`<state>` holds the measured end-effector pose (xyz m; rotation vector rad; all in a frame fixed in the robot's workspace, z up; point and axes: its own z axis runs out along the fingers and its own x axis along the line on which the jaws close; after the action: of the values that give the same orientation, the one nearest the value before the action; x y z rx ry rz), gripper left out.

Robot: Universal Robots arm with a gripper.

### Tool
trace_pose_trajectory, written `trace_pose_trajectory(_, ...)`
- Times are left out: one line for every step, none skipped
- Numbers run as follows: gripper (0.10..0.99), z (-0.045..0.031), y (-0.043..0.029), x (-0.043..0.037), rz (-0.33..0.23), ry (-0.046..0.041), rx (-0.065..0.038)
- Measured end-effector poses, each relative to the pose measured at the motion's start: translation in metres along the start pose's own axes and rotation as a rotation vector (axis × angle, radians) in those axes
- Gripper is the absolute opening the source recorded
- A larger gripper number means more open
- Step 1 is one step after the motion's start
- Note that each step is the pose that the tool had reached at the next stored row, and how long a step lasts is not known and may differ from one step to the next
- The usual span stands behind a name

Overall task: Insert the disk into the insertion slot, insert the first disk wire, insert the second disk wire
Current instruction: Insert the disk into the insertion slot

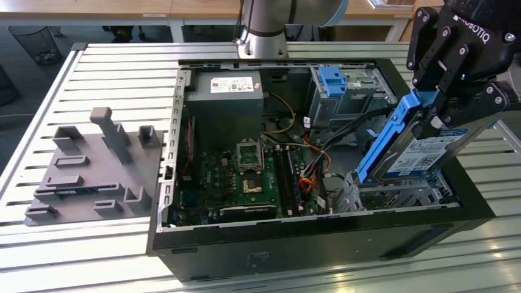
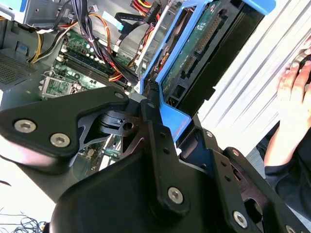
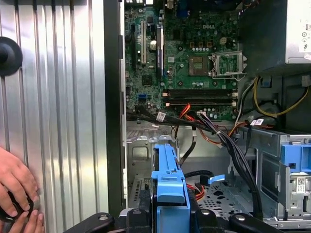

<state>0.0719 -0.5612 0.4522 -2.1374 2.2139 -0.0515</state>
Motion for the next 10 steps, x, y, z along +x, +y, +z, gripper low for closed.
trace_pose_trajectory(0.369,0.0006,0.0001,0.0000,0.000,0.0001,0.000)
trace_pose_trajectory(0.369,0.0011,0.0001,0.0000,0.000,0.0002,0.000)
trace_pose_trajectory(0.369,0.0017,0.0002,0.0000,0.000,0.0002,0.000)
trace_pose_trajectory(0.369,0.0023,0.0003,0.0000,0.000,0.0001,0.000)
trace_pose_trajectory(0.369,0.0028,0.0004,0.0000,0.000,0.0001,0.000)
trace_pose_trajectory(0.369,0.0034,0.0005,0.0000,0.000,0.0001,0.000)
trace_pose_trajectory(0.369,0.0039,0.0006,0.0000,0.000,0.0001,0.000)
trace_pose_trajectory(0.369,0.0044,0.0008,0.0000,0.000,0.0001,0.000)
trace_pose_trajectory(0.369,0.0048,0.0009,0.0000,0.000,0.0001,0.000)
trace_pose_trajectory(0.369,0.0053,0.0010,0.0000,0.000,0.0000,0.000)
